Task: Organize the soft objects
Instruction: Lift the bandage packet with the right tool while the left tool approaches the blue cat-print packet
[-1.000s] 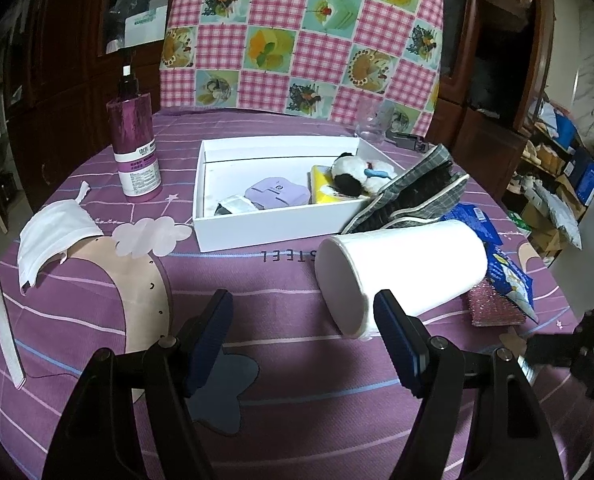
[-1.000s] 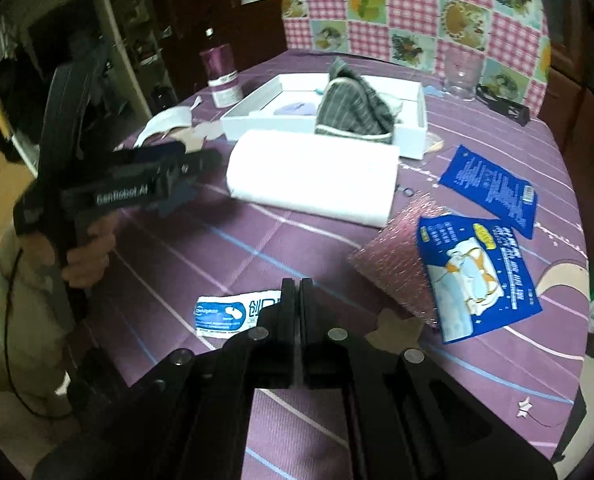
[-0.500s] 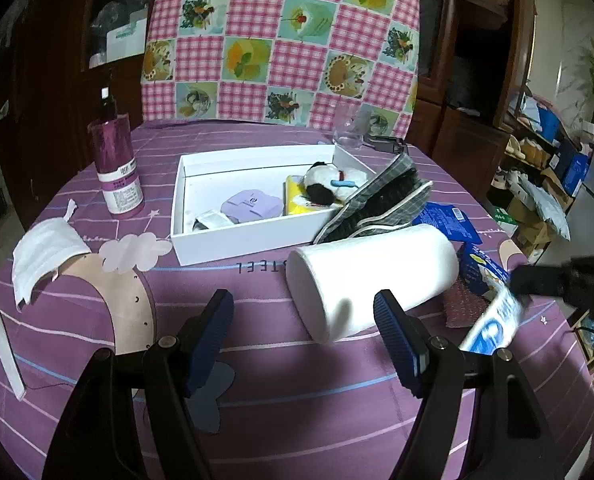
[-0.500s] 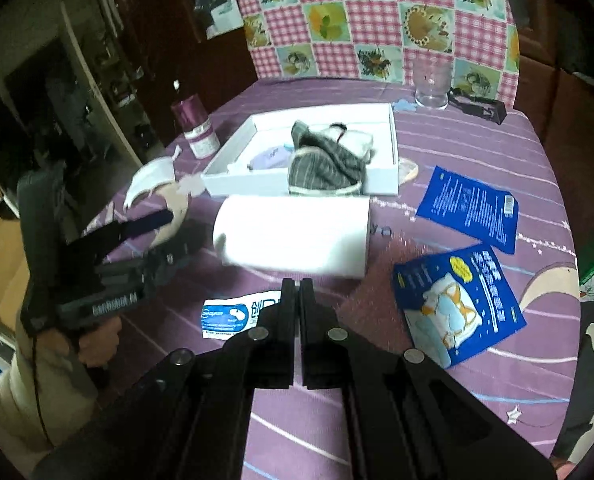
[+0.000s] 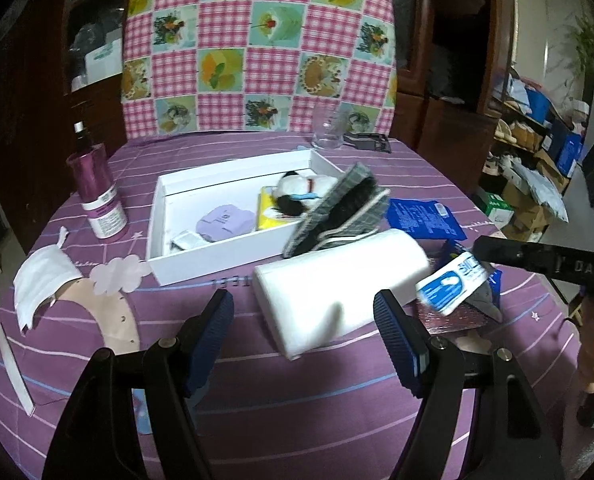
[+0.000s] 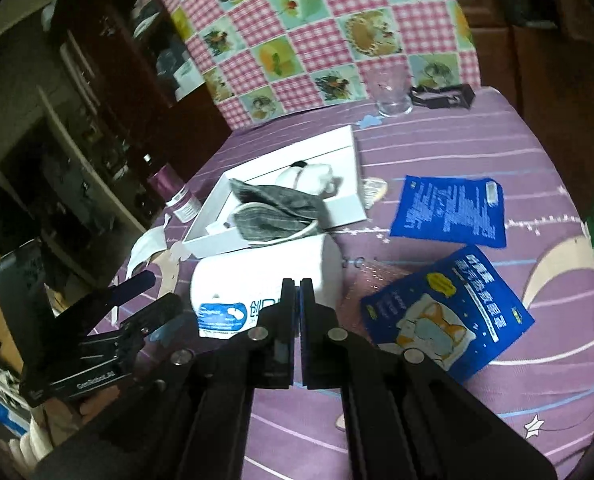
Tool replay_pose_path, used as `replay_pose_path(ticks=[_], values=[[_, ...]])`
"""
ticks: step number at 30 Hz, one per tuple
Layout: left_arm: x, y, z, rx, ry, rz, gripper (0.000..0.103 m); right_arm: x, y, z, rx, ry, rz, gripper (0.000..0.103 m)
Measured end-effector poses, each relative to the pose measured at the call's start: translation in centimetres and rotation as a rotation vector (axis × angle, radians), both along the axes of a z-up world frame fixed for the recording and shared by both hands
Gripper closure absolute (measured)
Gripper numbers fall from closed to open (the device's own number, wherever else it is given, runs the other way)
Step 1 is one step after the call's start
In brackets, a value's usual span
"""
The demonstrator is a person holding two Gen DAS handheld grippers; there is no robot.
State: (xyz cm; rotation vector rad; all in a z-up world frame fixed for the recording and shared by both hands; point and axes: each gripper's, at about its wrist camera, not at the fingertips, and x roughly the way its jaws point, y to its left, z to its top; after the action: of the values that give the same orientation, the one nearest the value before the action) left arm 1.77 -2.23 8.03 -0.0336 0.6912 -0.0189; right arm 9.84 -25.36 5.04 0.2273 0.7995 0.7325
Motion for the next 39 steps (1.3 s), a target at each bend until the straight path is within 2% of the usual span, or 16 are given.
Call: replay_pose_path(ticks=[12,39], values=[[2.0,-3.5,-0.3,0.004,0.041,-0.086,0.03,-0.4,-1.7,-0.8,-0.016,-0.026,-0.042,0.1],[4.0,-5.2,-2.1,-0.052,0.105,-0.175,0.03,-0.1,-3.8,-1.0,-0.059,-0.041,-0.17,0.1]])
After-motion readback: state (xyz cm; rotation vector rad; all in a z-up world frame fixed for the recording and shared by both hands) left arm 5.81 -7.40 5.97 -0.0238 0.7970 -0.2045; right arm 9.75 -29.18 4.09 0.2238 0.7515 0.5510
